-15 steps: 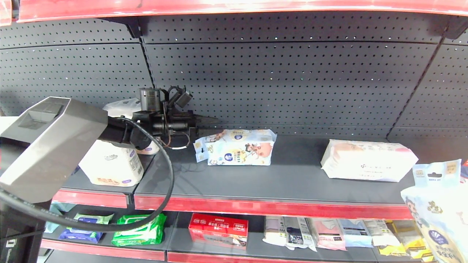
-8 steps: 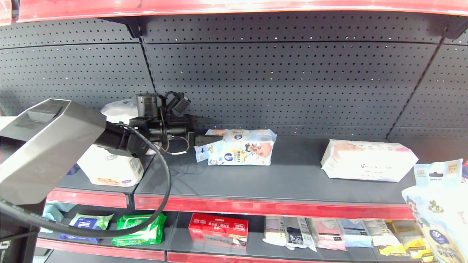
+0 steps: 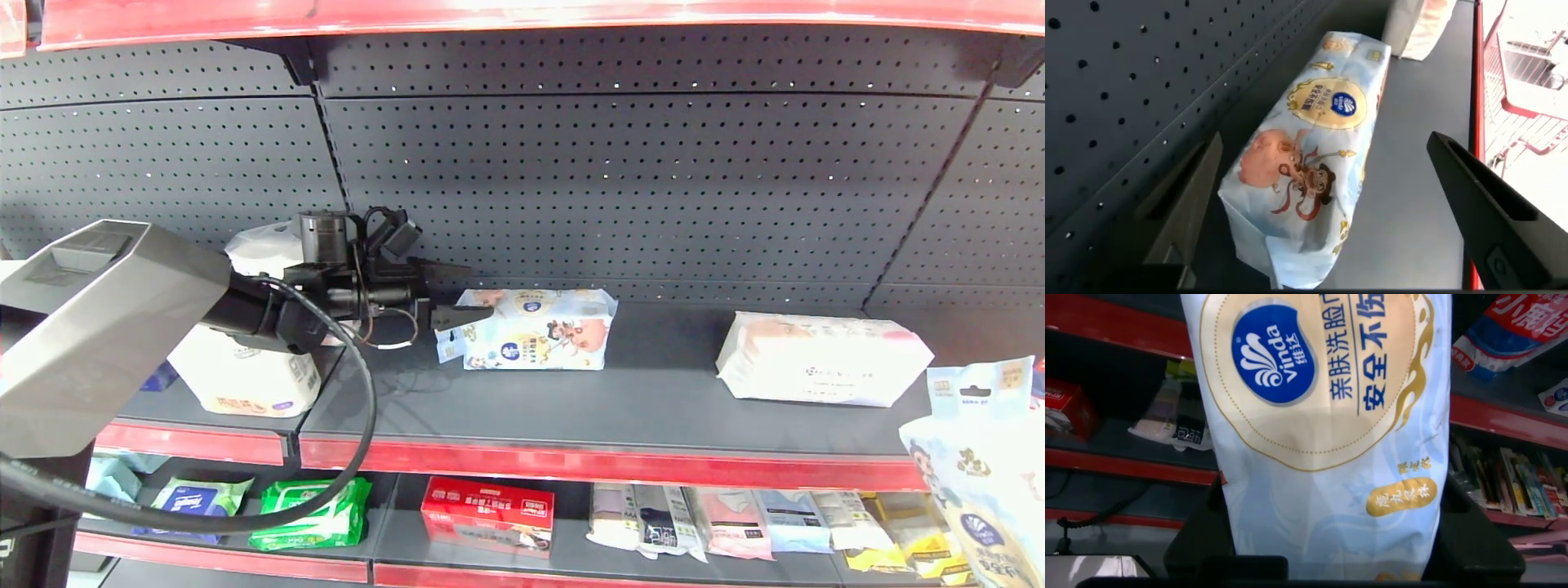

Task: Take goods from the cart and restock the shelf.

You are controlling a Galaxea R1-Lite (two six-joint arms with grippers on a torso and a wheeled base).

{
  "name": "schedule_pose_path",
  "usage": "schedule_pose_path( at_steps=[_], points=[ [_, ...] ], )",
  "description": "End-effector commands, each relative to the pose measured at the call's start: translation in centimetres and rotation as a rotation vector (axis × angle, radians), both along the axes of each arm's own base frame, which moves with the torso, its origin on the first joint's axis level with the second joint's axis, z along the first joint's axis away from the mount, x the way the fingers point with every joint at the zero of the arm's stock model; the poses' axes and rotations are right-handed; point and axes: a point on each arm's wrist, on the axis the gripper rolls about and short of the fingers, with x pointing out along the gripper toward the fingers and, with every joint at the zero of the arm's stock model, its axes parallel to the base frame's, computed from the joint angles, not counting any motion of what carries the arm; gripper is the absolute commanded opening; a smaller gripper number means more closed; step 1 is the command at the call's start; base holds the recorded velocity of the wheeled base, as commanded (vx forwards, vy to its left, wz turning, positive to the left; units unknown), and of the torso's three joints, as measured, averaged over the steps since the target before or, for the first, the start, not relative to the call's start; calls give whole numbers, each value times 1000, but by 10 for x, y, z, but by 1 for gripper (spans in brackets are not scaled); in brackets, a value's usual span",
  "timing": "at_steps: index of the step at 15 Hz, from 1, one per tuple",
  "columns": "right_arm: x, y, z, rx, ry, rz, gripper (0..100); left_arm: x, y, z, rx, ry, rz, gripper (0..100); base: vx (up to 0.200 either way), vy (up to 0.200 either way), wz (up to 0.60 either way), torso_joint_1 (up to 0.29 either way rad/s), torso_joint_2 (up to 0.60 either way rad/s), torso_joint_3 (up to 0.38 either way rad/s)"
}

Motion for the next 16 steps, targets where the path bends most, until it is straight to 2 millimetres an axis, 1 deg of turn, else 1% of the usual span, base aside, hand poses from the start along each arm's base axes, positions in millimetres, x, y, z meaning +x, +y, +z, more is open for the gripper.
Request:
schedule_pose_path(
  at_steps=[1,5,7,9,14,16],
  points=[
    [1,0,0,1,6,2,0,1,0,-8,16,5,-3,100,0,0,0,0,0,0],
    [1,0,0,-1,6,1,0,0,3,-23,80,7,-22,100,0,0,0,0,0,0],
    [0,0,0,-1,5,1,0,1,2,-26,93,-10,-28,100,0,0,0,0,0,0],
    [0,0,0,-2,5,1,0,2,1,-27,94,-8,-31,100,0,0,0,0,0,0],
    [0,0,0,-1,5,2,0,15,-2,-34,92,-35,-30,100,0,0,0,0,0,0],
    [0,0,0,-1,5,2,0,16,-3,-31,90,-43,-32,100,0,0,0,0,0,0]
  ],
)
